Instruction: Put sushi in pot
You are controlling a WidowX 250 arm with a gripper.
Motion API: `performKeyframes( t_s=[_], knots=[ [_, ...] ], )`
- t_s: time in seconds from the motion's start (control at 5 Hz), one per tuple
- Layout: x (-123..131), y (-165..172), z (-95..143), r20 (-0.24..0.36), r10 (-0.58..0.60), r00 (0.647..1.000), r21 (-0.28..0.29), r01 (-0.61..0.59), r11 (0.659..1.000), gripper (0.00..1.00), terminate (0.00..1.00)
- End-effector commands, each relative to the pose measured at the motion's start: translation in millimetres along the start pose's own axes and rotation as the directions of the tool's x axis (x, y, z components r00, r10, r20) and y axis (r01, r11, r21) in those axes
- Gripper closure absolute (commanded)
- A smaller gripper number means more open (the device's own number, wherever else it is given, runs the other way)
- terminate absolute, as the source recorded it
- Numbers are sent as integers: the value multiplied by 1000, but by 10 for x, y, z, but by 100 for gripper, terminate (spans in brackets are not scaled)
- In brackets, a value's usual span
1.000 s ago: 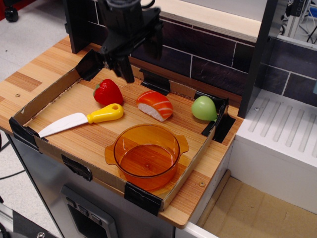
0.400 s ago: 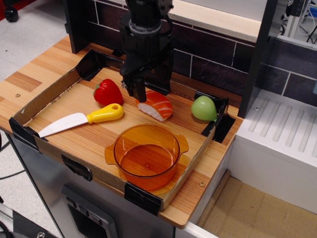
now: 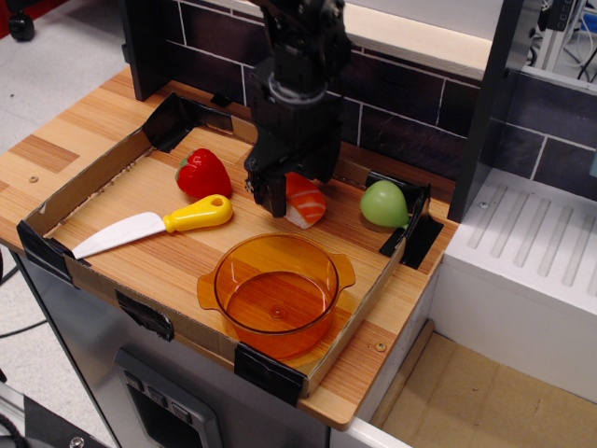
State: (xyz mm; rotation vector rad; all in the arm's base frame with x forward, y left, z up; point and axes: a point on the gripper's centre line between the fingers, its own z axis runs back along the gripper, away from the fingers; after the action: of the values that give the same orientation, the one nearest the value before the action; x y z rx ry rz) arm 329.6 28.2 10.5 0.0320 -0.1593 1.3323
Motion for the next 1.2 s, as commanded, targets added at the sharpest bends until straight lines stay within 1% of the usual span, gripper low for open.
performKeyframes(
  t_s=[0.0, 0.2, 0.4, 0.6, 0.8, 1.0],
  knots=[
    [57, -62, 139, -4, 6, 1000, -29, -6, 1000, 100, 0],
    [78, -76, 327, -20, 26, 999, -58, -27, 998, 100, 0],
    [7, -91, 759, -49, 37, 998, -116, -42, 992, 100, 0],
    [-226, 111, 1079, -151, 2, 989, -110, -18, 994, 100, 0],
    [-493, 421, 1109, -183, -90, 979, -77, 77, 994, 100, 0],
    [-628, 655, 972, -176, -142, 974, -35, 138, 990, 100, 0]
  ],
)
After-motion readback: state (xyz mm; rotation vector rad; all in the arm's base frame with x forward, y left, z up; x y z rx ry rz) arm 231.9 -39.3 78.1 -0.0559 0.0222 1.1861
